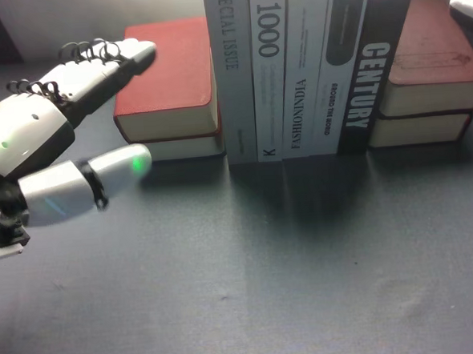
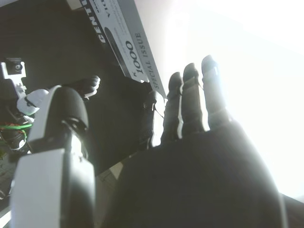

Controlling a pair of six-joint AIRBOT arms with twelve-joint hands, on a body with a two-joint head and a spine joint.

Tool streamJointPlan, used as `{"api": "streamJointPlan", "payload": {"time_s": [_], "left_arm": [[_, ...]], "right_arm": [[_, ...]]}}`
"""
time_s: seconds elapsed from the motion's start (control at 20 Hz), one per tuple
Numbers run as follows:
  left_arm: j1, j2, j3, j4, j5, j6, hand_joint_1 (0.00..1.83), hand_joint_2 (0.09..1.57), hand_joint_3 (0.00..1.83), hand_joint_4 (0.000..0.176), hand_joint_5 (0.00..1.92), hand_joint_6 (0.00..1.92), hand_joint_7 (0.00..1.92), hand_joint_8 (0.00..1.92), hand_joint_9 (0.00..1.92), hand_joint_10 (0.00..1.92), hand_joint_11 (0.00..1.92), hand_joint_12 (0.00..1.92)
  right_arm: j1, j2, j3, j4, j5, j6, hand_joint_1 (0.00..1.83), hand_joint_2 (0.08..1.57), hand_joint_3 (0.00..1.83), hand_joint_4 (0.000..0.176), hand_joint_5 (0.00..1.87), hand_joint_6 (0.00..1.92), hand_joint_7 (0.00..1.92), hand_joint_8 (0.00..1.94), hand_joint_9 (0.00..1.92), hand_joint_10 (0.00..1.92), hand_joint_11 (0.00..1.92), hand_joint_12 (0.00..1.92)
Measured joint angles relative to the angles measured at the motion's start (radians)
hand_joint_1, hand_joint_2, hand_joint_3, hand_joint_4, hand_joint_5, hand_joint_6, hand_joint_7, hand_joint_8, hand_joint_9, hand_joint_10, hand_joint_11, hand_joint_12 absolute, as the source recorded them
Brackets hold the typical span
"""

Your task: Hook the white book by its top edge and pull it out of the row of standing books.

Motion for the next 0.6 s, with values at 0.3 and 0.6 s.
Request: {"api": "streamJointPlan", "payload": {"time_s": [0.3,0.6], "left_arm": [[0.000,0.000,0.000,-0.001,-0.001,0.000,0.15,1.42,0.00,0.019,0.00,0.00,0.00,0.00,0.00,0.00,0.00,0.00],[0.012,0.000,0.000,-0.006,-0.002,0.000,0.05,1.43,0.00,0.000,0.00,0.00,0.00,0.00,0.00,0.00,0.00,0.00]], "right_arm": [[0.013,-0.019,0.008,0.016,-0.006,0.000,0.73,1.41,0.01,0.000,0.00,0.00,0.00,0.00,0.00,0.00,0.00,0.00],[0.171,-0.078,0.084,0.020,-0.059,0.000,0.38,1.47,0.02,0.000,0.00,0.00,0.00,0.00,0.00,0.00,0.00,0.00]]}}
